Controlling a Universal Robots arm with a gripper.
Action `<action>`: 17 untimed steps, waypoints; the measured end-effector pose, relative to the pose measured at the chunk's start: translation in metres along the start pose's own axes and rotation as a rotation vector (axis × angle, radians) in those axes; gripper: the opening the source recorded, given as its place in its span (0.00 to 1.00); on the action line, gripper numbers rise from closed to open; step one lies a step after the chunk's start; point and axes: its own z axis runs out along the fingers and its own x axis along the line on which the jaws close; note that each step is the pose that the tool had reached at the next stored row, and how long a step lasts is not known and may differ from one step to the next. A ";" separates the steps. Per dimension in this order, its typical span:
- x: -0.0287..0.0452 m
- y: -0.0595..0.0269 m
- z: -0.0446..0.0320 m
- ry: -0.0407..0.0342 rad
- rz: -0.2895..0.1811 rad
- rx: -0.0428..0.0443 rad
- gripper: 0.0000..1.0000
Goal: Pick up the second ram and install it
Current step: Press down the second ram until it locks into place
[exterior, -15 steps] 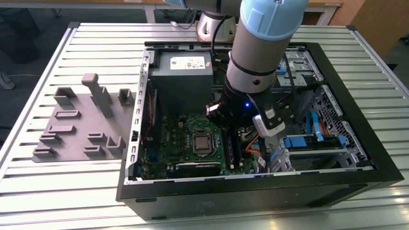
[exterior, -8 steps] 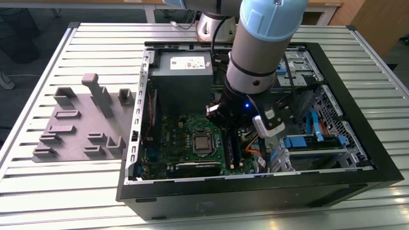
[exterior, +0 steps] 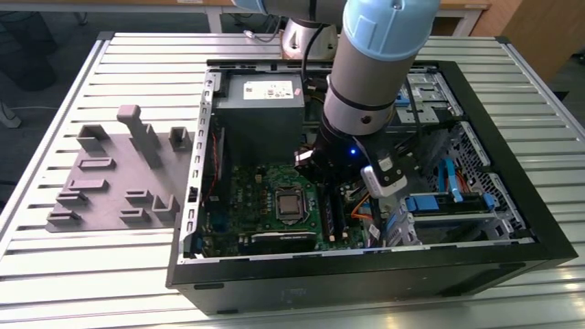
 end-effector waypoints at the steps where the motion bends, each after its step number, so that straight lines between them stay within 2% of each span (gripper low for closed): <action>1: 0.0000 0.0000 0.0000 0.0000 0.000 0.0000 0.14; 10: 0.0000 0.0000 0.0005 -0.0001 0.000 0.0000 0.15; 11: 0.0000 0.0000 0.0006 0.0000 0.000 -0.0001 0.21; 14: 0.0000 0.0000 0.0003 -0.0001 0.000 -0.0002 0.21; 17: 0.0002 0.0000 -0.0054 0.0000 0.000 -0.0001 0.21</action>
